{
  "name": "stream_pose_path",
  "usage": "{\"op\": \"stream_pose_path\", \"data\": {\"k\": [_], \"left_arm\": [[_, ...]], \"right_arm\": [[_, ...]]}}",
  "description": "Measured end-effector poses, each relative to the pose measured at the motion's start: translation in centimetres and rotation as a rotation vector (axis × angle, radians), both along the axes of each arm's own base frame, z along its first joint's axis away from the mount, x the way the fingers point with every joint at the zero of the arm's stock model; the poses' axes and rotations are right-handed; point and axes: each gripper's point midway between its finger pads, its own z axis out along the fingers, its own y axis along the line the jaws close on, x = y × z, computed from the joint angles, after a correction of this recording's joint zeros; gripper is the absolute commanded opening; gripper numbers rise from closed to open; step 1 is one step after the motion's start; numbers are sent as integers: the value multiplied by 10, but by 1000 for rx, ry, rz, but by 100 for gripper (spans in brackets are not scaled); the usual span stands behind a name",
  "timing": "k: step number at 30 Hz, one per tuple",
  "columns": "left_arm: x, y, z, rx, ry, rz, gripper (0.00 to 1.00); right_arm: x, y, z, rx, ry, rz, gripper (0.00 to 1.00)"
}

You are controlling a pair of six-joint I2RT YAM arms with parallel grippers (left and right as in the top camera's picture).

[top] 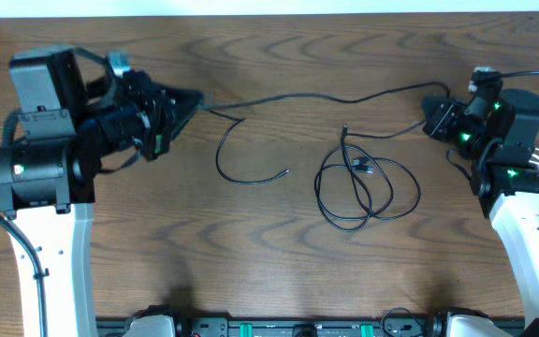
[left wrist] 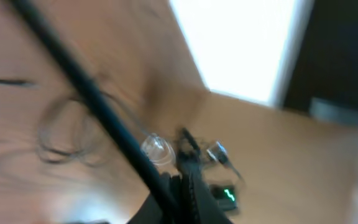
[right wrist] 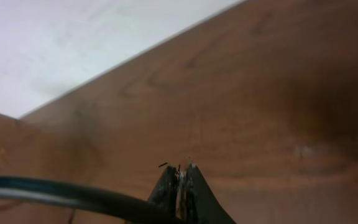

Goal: Untangle cables

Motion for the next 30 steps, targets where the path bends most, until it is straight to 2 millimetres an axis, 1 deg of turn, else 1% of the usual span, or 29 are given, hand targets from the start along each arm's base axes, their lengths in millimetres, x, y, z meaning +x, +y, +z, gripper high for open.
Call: {"op": "stream_pose_path", "data": {"k": [3, 5, 8, 11, 15, 18, 19, 21, 22, 24, 26, 30], "left_arm": [[4, 19, -14, 110, 23, 82, 7], [7, 27, -18, 152, 24, 113, 7], [9, 35, -22, 190, 29, 145, 8], [14, 39, -29, 215, 45, 157, 7], [25, 43, -53, 231, 125, 155, 7], [30, 45, -79, 240, 223, 140, 8], [31, 45, -88, 246, 249, 129, 8], [34, 43, -104, 264, 291, 95, 7], [35, 41, -111, 274, 306, 74, 8], [37, 31, -127, 301, 329, 5, 7], [38, 20, -140, 326, 345, -67, 8], [35, -5, -163, 378, 356, -220, 8]], "right_arm": [[-5, 3, -7, -18, 29, 20, 5], [-7, 8, -10, -31, 36, 39, 5], [-10, 23, -12, -50, 36, 91, 5], [-14, 44, -10, -63, 21, 161, 5], [-23, 91, 0, -74, -52, 340, 4], [-37, 131, 10, -79, -126, 501, 2], [-41, 141, 13, -80, -149, 543, 2], [-49, 161, 19, -79, -192, 616, 1], [-52, 168, 22, -79, -209, 640, 1], [-58, 182, 28, -74, -246, 686, 1], [-61, 192, 33, -72, -272, 710, 1], [-61, 200, 38, -52, -273, 685, 1]]}}
